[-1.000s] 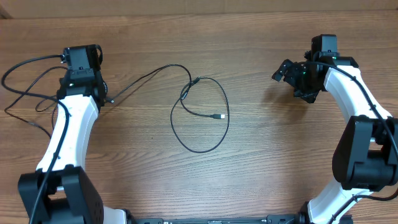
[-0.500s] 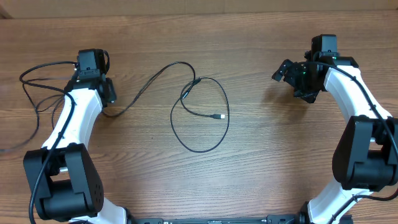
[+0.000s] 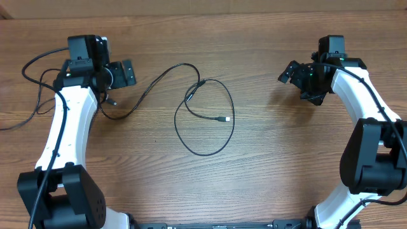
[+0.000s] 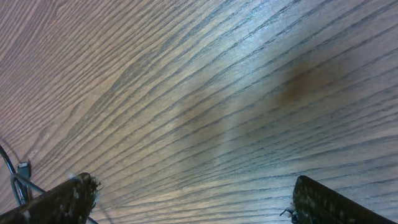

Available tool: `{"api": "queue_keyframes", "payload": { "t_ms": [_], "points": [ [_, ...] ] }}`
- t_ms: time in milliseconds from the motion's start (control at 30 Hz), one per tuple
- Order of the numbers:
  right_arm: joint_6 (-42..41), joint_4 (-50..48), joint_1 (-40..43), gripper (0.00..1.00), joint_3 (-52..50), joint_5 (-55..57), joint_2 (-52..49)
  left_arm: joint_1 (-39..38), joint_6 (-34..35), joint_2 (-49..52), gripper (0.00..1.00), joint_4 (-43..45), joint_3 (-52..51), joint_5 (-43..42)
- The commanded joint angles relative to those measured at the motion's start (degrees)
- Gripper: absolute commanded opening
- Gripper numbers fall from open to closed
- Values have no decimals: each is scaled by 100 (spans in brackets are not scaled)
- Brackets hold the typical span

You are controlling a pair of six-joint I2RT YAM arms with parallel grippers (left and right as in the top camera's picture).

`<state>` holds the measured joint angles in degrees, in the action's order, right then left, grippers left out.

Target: Untangle cables

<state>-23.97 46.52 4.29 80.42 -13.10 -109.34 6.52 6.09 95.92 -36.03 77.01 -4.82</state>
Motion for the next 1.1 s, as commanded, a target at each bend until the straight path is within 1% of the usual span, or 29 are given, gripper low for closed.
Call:
{"api": "queue_keyframes", "payload": {
  "t_ms": [0, 100, 167, 367, 533, 667, 733, 933, 1067],
  "points": [
    [-4, -11, -4, 100, 92, 20, 142, 20, 39, -107, 100, -22, 98, -1912],
    [-2, -11, -4, 100, 92, 20, 142, 15, 39, -105, 100, -192, 98, -2455],
    [-2, -11, -4, 100, 92, 20, 142, -31, 39, -96, 99, -374, 96, -2573],
    [-4, -11, -4, 100, 92, 20, 142, -319, 37, -90, 100, -732, 96, -2570],
    [-4, -11, -4, 100, 92, 20, 142, -691, 37, -76, 99, -868, 94, -2546],
    [-4, -11, -4, 100, 92, 20, 142, -1051, 35, -74, 100, -876, 94, -2280],
    [-4, -11, -4, 100, 92, 20, 142, -1316, 37, -68, 98, -890, 87, -2028],
    [-4, -11, -4, 100, 92, 20, 142, -1827, 37, -55, 89, -870, 70, -1576],
    [-4, -11, -4, 100, 92, 20, 142, -2096, 37, -20, 75, -817, 70, -1128]
  ]
}}
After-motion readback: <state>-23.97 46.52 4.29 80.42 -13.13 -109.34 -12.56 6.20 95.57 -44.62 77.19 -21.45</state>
